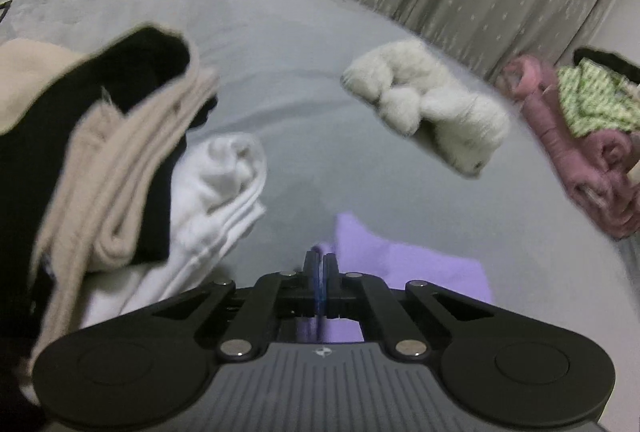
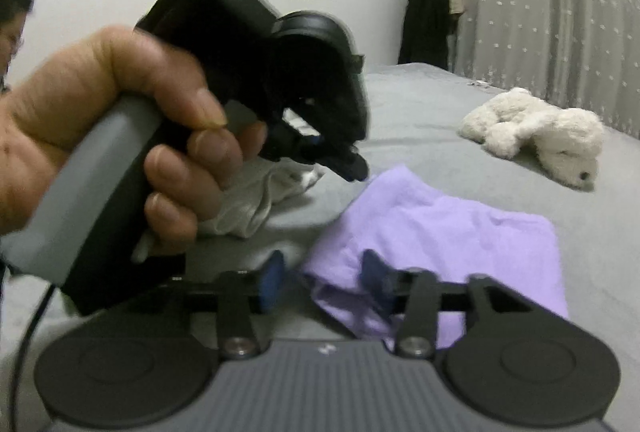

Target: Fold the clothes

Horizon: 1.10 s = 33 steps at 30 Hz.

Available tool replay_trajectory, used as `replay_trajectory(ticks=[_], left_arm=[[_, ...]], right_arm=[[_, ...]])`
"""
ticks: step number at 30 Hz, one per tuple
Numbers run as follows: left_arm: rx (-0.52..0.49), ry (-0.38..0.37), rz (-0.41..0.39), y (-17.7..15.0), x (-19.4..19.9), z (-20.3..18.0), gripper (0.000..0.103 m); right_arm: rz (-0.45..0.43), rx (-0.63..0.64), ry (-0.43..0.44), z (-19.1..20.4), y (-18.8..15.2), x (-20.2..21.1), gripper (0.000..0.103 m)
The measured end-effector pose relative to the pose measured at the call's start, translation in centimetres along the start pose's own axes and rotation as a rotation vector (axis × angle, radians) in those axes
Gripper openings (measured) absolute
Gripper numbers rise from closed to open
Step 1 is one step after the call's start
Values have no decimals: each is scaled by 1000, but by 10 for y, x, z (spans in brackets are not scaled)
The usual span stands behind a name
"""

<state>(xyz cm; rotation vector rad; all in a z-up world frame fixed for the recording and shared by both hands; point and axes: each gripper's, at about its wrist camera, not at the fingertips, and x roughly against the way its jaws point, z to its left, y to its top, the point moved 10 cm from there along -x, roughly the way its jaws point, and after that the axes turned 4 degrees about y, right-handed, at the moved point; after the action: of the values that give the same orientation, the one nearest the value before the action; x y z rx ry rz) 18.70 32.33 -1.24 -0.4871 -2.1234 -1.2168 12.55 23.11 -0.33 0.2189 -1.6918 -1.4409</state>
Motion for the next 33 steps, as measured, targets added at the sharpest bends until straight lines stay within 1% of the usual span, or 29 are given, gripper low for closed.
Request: replay_trajectory(ticks=[3, 4, 6, 8, 9, 11, 13, 14, 16, 19, 21, 24, 25, 26, 29, 33], left_arm=[[-11, -21, 1, -1, 3, -7, 0], [-16, -27, 3, -3, 3, -10, 0], [-36, -56, 28, -10, 1, -19, 0], [-74, -64, 62, -19, -4, -27, 1], [-97, -49, 83, -25, -8, -29, 1], [-113, -18, 119, -33, -15, -27, 1], [-124, 13, 154, -41, -21, -24, 1], [-123, 14, 157, -42, -21, -24, 1], [-117, 11, 152, -41, -16, -23, 1], [-123, 1, 142, -42, -3, -23, 1], [-144, -21, 136, -47, 6, -26, 1], [-140, -45, 157, -55, 8, -28, 1], [-139, -40, 172, -59, 6, -26, 1], [-142, -28, 186, -64, 4, -22, 1], [-126, -37, 200, -68, 5, -15, 1], [-127, -45, 195, -68, 12, -12, 1]], right_arm=[[2, -74, -28, -25, 1, 17, 49], [2, -98, -38, -33, 1, 22, 47], [6, -150, -58, -51, 1, 33, 45], [43, -241, -87, -78, -5, 36, 27], [62, -281, -95, -89, -8, 36, 25], [120, -303, -89, -96, -17, 33, 23], [179, -256, -88, -91, -28, 28, 22], [199, -222, -87, -85, -33, 26, 22], [205, -185, -92, -77, -38, 28, 22], [175, -192, -80, -70, -33, 32, 22], [142, -191, -56, -64, -23, 32, 22], [121, -175, -20, -49, -3, 19, 22], [132, -176, -1, -43, -1, 12, 18], [152, -176, 7, -40, -2, 4, 16], [225, -173, -6, -32, -19, -8, 14], [229, -146, -11, -24, -34, 1, 14]])
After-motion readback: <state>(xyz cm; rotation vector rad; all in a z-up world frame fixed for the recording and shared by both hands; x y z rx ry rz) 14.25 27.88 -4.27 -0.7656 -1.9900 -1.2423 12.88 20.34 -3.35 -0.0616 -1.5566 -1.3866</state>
